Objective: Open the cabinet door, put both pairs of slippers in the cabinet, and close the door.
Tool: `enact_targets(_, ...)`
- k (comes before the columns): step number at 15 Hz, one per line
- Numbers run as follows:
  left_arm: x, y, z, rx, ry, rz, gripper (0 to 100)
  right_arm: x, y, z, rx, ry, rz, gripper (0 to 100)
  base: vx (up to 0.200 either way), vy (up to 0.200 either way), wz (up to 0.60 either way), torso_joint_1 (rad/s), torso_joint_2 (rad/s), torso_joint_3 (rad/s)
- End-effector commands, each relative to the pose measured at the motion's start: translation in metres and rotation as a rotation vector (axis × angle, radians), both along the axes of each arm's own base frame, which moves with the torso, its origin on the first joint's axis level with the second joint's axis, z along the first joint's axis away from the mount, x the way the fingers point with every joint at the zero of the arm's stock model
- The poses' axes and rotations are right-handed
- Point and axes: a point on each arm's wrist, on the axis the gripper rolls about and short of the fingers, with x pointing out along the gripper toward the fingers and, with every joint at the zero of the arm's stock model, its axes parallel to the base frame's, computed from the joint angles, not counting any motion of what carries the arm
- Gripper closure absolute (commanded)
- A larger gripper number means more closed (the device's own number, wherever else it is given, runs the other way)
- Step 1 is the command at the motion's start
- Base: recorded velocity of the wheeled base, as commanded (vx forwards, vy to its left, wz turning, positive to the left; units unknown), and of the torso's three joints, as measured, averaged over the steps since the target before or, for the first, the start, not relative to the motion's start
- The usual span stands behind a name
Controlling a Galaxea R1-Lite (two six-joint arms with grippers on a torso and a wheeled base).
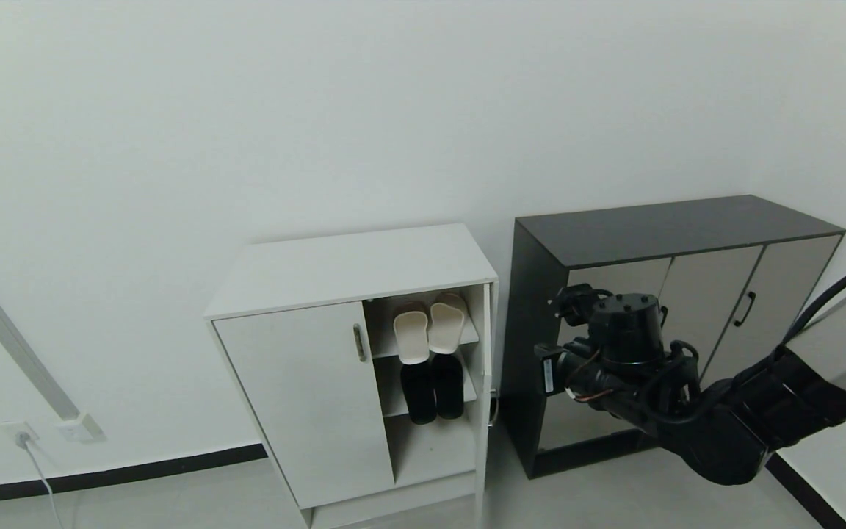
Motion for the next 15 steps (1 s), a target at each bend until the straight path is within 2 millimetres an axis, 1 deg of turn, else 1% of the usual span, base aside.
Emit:
enact_targets(1,0.000,0.000,0.000,0.000,0.002,0.002,100,-0.004,0.001,0.001,0.007,-0.007,0.011,100,0.000,0.000,0.60,0.002,0.00,0.002)
enact_targets(4,0.000,0.000,0.000,0.000,0.002,0.002,100,-0.007,0.001,-0.002,0.008,-0.002,0.021,100,0.000,0.000,0.60,-0.002,0.00,0.001)
enact_targets(6,0.000,0.000,0.000,0.000,0.002,0.000,100,-0.011,-0.003,-0.005,0.016,0.006,0.083,100,0.000,0.000,0.00,0.000,0.00,0.000)
enact_targets(11,0.000,0.000,0.000,0.002,0.002,-0.001,100,-0.013,-0.008,-0.010,-0.043,-0.029,0.098,100,0.000,0.000,0.00,0.000,0.00,0.000)
enact_targets(13,0.000,0.000,0.000,0.003,0.002,0.003,100,-0.016,-0.019,0.003,-0.030,-0.053,0.075,100,0.000,0.000,0.00,0.000,0.00,0.000)
enact_targets(14,0.000,0.000,0.000,0.003,0.002,0.003,100,-0.017,-0.023,0.004,-0.029,-0.054,0.067,100,0.200,0.000,0.00,0.002,0.01,0.002)
enact_targets(15,0.000,0.000,0.000,0.005,0.002,0.000,100,-0.018,-0.035,0.006,-0.036,-0.053,0.042,100,0.200,0.000,0.00,-0.002,0.00,0.002)
